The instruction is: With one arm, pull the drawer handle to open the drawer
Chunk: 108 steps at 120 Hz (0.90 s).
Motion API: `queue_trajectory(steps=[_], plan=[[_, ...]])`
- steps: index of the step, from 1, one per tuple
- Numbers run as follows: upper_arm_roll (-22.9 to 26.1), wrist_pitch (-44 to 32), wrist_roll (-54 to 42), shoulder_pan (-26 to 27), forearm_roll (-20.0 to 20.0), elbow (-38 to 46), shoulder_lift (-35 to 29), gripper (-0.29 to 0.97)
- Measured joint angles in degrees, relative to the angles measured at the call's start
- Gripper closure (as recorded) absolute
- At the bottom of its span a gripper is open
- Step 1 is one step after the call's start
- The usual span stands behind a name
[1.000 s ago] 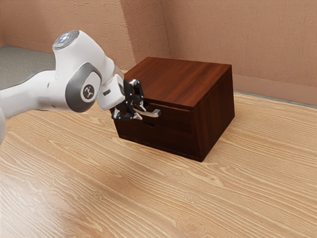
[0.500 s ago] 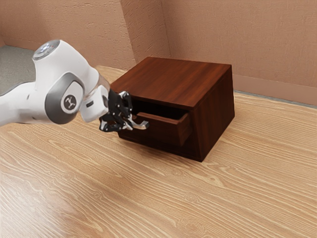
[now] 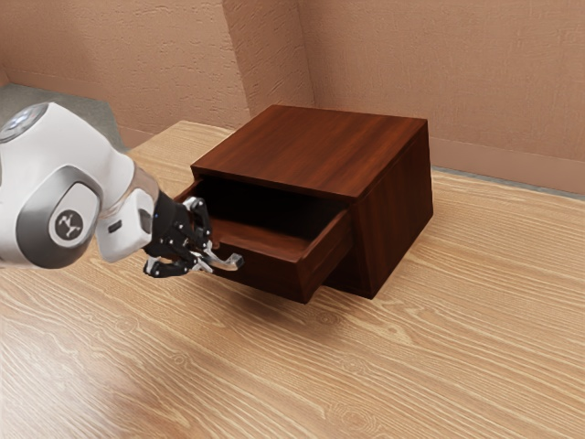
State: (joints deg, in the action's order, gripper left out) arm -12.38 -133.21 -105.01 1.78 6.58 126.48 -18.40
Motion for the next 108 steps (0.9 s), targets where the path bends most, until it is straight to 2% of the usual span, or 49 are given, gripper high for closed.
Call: queue_trajectory(steps=[36, 108], plan=[[0.0, -0.12, -0.6, 0.11, -0.1, 5.97, -6.1, 0.71], [-0.01, 0.51, -0.99, -0.02, -0.22, 8.46, -9.38, 0.66]])
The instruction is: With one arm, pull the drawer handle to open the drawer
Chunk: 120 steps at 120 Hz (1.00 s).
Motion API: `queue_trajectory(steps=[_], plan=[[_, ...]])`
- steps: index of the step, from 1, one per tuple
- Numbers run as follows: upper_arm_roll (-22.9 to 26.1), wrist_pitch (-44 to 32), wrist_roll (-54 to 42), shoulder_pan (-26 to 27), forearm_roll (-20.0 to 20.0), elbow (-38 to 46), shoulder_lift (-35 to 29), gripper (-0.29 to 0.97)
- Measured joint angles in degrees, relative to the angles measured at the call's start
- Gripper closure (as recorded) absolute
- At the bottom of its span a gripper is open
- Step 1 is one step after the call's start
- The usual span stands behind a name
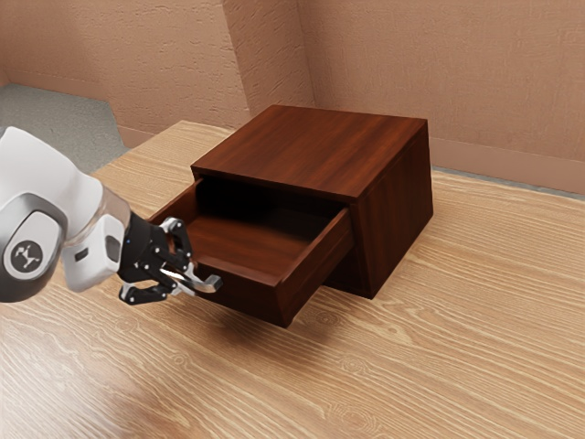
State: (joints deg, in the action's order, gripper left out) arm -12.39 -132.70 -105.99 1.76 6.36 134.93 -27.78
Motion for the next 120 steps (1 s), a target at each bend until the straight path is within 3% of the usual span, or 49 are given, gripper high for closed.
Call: queue_trajectory(steps=[30, 53, 62, 74, 85, 100, 120], plan=[[0.07, 1.69, 0.34, -0.27, -0.04, -0.36, -0.95, 0.52], [0.4, 12.47, 1.17, -0.78, -0.31, -10.17, -1.76, 0.46], [0.45, 19.31, 1.92, -0.86, -0.52, -19.84, 3.23, 0.42], [0.33, 29.93, 3.22, -0.52, -0.96, -37.16, 15.13, 0.28], [0.16, 40.19, 5.7, 1.27, -3.78, -52.15, 25.76, 0.18], [0.12, 49.17, 10.59, 4.56, -5.47, -56.48, 28.74, 0.1], [0.21, 54.88, 17.09, 8.0, -5.89, -56.98, 28.76, 0.05]])
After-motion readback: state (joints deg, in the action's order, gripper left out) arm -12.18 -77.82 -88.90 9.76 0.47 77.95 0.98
